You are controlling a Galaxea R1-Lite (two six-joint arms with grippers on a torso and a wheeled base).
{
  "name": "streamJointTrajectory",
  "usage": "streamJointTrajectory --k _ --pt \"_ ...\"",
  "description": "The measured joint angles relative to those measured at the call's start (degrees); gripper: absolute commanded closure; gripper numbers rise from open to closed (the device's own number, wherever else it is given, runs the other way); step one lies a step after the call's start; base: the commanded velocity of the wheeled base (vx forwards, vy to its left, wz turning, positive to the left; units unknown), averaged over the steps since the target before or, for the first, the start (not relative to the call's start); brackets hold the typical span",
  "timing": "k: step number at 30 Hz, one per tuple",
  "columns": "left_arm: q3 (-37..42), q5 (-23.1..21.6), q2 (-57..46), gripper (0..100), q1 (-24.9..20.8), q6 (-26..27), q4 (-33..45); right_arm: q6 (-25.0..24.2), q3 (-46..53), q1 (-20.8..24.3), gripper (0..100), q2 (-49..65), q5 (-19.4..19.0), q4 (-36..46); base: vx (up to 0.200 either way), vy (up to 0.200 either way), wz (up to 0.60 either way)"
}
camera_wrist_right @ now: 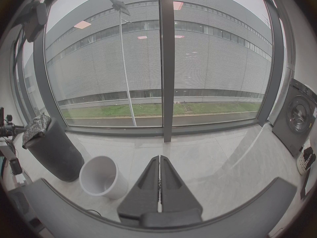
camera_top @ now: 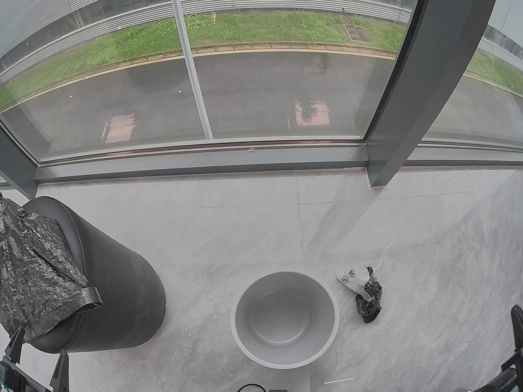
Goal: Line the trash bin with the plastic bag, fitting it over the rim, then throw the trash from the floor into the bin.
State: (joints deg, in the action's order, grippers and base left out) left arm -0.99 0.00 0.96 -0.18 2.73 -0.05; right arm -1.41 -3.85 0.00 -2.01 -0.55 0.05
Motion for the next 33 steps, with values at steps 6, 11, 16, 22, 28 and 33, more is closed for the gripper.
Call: streamJointTrajectory --k 6,11,16,22,28,33 --pt "0.0 -0.2 0.0 0 0.2 0.2 -0.2 1.3 -9.9 1.0 100 -8.1 -3.0 -2.5 0.000 0.000 0.00" --pt "0.0 -0.3 0.0 0 0.2 0.2 -0.3 2.2 -14.8 4.2 100 -19.8 -4.3 -11.6 0.000 0.000 0.00" --pt "0.0 -0.4 0.0 0 0.2 0.2 -0.4 2.8 -17.3 10.7 100 -32.8 -4.2 -23.2 0.000 0.000 0.00" --pt "0.0 -0.4 0.0 0 0.3 0.2 -0.5 3.0 -18.6 22.2 100 -45.3 -1.6 -35.5 0.000 0.000 0.00" --pt "0.0 -0.5 0.0 0 0.3 0.0 -0.6 2.2 -17.0 26.4 100 -54.2 0.2 -44.4 0.000 0.000 0.00" --pt "0.0 -1.3 0.0 0 0.2 0.9 -0.5 2.0 -16.3 26.8 100 -57.6 0.5 -45.1 0.000 0.000 0.00"
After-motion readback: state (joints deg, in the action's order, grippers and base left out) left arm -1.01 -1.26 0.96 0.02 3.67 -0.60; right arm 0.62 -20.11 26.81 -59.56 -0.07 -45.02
